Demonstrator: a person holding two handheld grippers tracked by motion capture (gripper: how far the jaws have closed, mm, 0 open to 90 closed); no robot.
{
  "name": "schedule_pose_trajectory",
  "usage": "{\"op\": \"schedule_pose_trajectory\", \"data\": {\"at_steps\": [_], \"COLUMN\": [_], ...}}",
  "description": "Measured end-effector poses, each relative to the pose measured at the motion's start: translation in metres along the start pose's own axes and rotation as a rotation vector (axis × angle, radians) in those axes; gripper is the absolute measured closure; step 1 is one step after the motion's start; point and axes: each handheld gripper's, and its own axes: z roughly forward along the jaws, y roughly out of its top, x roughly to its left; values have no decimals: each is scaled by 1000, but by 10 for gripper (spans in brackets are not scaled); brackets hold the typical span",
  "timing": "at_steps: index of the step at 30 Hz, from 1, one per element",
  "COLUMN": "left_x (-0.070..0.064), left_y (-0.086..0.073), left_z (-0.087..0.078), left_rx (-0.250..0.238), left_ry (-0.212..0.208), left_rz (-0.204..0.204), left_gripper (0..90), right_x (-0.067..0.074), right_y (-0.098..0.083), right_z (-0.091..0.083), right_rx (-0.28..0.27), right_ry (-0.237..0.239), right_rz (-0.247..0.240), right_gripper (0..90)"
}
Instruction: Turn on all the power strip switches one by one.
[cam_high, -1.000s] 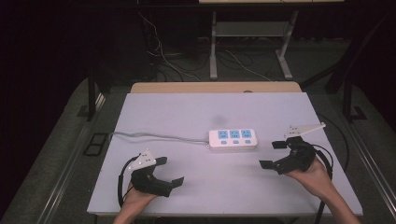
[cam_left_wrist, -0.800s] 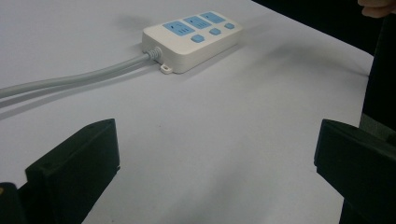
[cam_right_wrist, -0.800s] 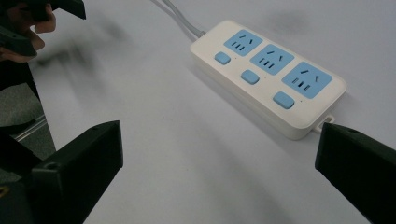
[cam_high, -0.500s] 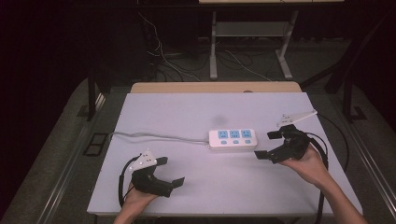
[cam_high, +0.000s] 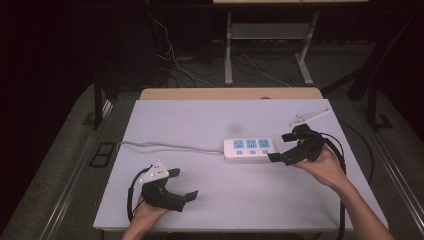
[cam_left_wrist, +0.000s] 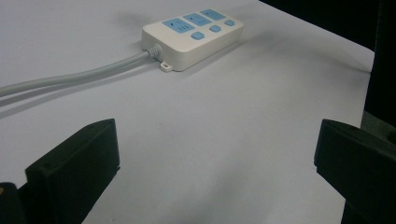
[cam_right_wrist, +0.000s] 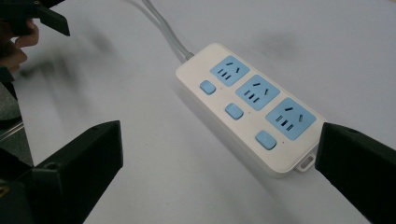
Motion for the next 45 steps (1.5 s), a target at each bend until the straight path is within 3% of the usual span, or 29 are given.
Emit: {"op": "schedule_pose_trajectory", "data": {"at_steps": [15,16,18,22,23,24,26,27,29,30,31,32,38,45], "left_x": [1,1,1,1,1,1,1,1,2,2,2,2,2,2], "left_y": [0,0,0,0,0,0,0,0,0,0,0,0,0,-1], "left_z": [0,0,0,0,0,0,0,0,-1,-1,-1,-1,-1,-1], "left_rx": [-1,-1,0,-2,-2,-2,-2,-2,-2,-3,-3,-3,-10,-10], "left_ry": [0,0,0,0,1,1,1,1,1,1,1,2,3,3], "left_rz": [0,0,1,2,1,1,1,2,3,3,3,3,7,6], "left_gripper": [0,0,0,0,0,0,0,0,0,0,0,0,0,0], "right_x": [-14,-17,-18,-24,-24,-25,-26,-28,-28,-30,-30,-30,-35,-39], "right_y": [10,11,11,13,13,13,13,13,13,13,13,13,12,11], "right_z": [12,14,15,20,20,22,24,26,27,30,30,32,39,49], "right_rx": [14,14,14,40,40,49,50,55,60,62,62,67,94,121], "right_ry": [-14,-6,-5,-18,-18,-10,-12,-17,-16,-10,-10,-1,2,5], "right_rz": [30,30,29,26,26,35,36,34,35,30,30,27,14,-6], "right_gripper": [8,80,106,274,274,419,452,561,593,678,678,754,896,897]}}
